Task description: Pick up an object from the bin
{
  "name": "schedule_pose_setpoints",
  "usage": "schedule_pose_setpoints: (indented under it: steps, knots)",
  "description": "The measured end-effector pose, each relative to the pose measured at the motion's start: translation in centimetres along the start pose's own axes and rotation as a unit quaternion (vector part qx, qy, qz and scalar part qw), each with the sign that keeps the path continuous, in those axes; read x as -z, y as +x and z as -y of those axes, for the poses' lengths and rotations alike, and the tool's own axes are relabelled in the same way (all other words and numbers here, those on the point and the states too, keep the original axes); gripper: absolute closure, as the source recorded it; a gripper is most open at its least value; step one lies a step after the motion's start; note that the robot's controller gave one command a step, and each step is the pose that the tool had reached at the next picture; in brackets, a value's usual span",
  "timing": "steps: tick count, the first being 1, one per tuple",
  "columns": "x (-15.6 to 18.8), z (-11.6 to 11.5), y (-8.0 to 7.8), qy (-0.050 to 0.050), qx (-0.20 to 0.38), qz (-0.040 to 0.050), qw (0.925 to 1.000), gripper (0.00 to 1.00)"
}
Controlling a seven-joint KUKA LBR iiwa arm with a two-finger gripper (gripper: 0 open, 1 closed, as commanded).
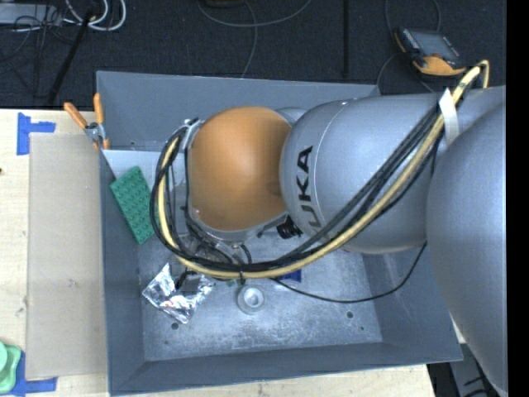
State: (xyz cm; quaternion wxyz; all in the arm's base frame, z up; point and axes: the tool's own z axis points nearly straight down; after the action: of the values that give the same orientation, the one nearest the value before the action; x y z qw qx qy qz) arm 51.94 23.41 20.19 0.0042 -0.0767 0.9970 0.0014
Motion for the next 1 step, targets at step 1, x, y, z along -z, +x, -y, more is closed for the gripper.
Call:
schedule_pose_setpoints:
  steps: [1]
  knots:
    - [-6.59,0.39,-7.45,0.0,0.116,-0.0045,0.9932,1.0]
